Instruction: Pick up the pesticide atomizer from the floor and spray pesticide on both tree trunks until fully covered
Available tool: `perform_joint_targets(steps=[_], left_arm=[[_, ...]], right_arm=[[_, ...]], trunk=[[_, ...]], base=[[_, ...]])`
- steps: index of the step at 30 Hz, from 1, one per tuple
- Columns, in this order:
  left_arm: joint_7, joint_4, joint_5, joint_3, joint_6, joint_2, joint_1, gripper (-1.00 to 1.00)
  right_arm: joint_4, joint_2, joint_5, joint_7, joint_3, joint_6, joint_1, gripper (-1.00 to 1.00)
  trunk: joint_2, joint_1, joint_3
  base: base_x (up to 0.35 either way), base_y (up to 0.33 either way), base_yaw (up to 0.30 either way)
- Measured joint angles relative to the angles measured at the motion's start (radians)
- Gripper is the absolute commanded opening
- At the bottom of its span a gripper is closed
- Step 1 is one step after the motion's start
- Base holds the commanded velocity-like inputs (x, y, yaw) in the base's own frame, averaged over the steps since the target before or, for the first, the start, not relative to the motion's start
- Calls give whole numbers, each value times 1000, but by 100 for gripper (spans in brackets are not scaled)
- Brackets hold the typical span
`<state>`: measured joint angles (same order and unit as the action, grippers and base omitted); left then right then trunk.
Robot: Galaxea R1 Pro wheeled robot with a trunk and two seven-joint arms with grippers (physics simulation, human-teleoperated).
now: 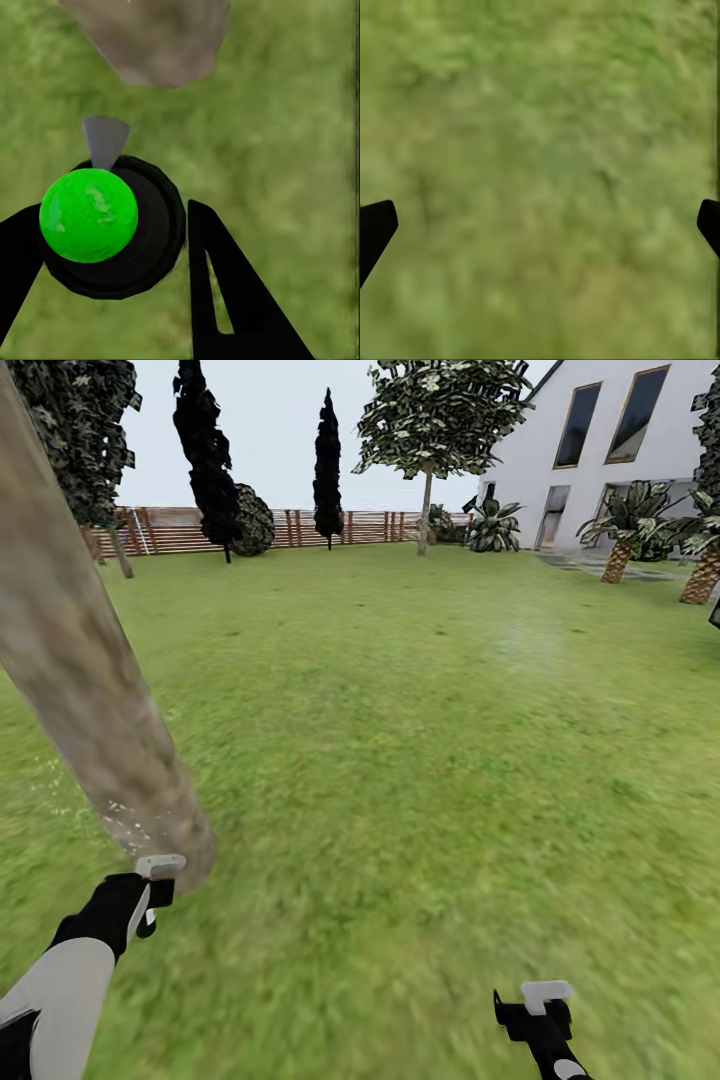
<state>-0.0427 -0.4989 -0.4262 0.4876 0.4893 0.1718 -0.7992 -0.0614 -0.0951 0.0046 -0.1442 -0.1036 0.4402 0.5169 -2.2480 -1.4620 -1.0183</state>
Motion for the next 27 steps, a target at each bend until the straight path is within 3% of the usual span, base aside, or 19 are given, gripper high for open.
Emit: perform_joint_targets(steps=[4,13,27], left_arm=[[1,-2,0,0,0,0,0,-100],[1,-7,0,3,0,3,0,-100],[1,-6,-1,3,0,3,0,-100]], right_arm=[[0,0,0,0,-1,0,0,100],[0,1,-1,0,-1,0,0,100],[0,1,-1,0,-1,0,0,100]], trunk=[[0,0,0],[0,0,0],[0,0,0]], base=[[234,-197,26],[189,-221,262],[38,-271,277]])
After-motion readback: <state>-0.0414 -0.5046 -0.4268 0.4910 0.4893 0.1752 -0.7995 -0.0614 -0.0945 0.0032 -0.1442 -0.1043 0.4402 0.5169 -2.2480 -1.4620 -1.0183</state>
